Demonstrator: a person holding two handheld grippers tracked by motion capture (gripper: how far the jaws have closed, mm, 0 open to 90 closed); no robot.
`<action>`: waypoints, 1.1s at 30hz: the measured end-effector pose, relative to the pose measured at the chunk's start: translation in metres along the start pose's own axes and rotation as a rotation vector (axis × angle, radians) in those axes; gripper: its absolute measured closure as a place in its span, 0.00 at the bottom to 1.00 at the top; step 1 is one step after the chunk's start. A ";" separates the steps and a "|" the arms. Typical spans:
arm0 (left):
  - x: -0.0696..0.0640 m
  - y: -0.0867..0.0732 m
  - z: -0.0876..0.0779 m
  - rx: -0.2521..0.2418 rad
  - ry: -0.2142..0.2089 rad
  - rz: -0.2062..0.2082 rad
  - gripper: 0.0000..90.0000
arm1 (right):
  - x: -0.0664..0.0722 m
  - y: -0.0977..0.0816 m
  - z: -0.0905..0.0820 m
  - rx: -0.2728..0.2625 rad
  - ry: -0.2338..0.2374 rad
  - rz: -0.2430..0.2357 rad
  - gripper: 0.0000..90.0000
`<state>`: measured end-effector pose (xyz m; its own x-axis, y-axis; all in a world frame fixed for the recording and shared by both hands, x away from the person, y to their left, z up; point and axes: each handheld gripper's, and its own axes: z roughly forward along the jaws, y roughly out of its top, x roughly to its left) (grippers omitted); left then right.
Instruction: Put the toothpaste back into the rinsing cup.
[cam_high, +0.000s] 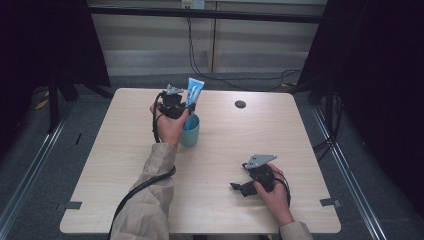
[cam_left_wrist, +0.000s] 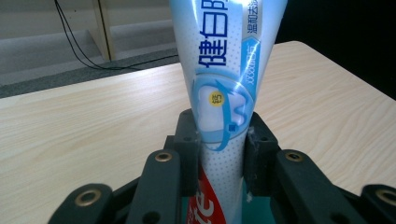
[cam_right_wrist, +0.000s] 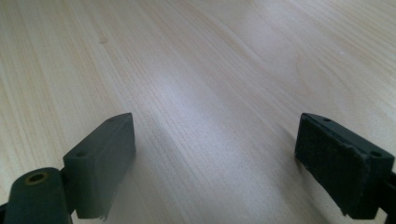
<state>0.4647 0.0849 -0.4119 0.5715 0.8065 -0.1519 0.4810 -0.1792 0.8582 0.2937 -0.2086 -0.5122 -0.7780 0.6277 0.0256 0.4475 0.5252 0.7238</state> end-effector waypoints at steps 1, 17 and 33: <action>0.000 0.000 0.000 0.002 0.001 0.001 0.79 | 0.000 0.000 0.000 0.000 0.000 0.000 0.13; 0.002 -0.012 0.003 0.031 0.008 -0.011 0.79 | 0.000 0.000 0.000 -0.001 0.002 -0.001 0.13; 0.000 -0.019 -0.003 0.016 0.011 -0.004 0.78 | 0.000 0.000 0.000 -0.001 0.003 -0.005 0.13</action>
<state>0.4538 0.0904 -0.4267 0.5622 0.8133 -0.1497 0.4938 -0.1850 0.8497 0.2940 -0.2088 -0.5123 -0.7815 0.6235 0.0237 0.4429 0.5275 0.7249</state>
